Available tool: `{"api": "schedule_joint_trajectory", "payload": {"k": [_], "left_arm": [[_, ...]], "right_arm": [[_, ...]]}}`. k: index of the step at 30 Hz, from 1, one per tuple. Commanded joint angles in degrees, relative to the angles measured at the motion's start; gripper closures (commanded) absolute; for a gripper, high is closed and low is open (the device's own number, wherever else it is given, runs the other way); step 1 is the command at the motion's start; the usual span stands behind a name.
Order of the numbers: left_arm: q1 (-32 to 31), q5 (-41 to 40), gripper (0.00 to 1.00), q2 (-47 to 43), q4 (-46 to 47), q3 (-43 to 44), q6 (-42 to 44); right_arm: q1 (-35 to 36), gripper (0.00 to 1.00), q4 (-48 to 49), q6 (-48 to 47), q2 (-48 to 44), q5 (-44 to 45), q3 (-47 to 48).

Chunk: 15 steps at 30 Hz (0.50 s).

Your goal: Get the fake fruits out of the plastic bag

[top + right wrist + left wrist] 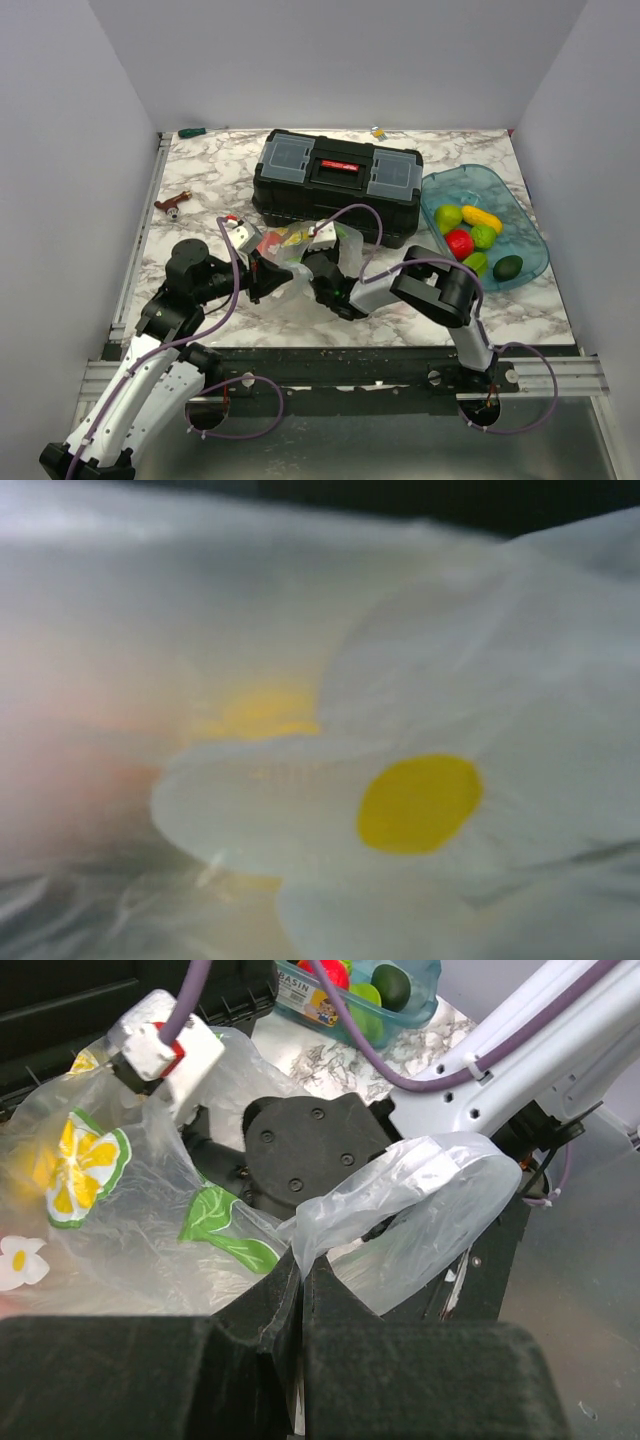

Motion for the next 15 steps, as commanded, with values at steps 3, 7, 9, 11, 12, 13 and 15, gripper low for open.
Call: {"api": "schedule_joint_trajectory", "payload": {"k": [3, 7, 9, 11, 12, 13, 15], "left_arm": [[-0.25, -2.65, 1.00, -0.78, -0.56, 0.56, 0.64], [-0.16, -4.64, 1.00, -0.64, -1.21, 0.76, 0.81], [-0.16, -5.08, 1.00, -0.48, -1.48, 0.84, 0.90], [-0.08, -5.36, 1.00, -0.54, -1.49, 0.85, 0.91], [-0.08, -5.52, 1.00, -0.55, -1.62, 0.89, 0.91], [-0.06, -5.68, 1.00, -0.48, -1.58, 0.87, 0.91], [0.01, -5.90, 1.00, -0.50, -1.74, 0.96, 0.90]], "right_arm": [[-0.16, 0.57, 1.75, 1.28, -7.94, -1.66, -7.12], [-0.20, 0.66, -1.94, 4.02, -12.93, -4.44, -10.31], [-0.23, 0.68, -3.05, 5.68, -15.40, -6.01, -12.58], [-0.20, 0.69, -4.12, 7.32, -18.00, -8.07, -15.08], [-0.21, 0.70, -4.70, 7.85, -19.26, -9.65, -15.95], [-0.18, 0.71, -5.85, 8.40, -20.73, -11.09, -16.76], [-0.19, 0.73, -7.80, 9.55, -23.39, -15.00, -18.35]]}}
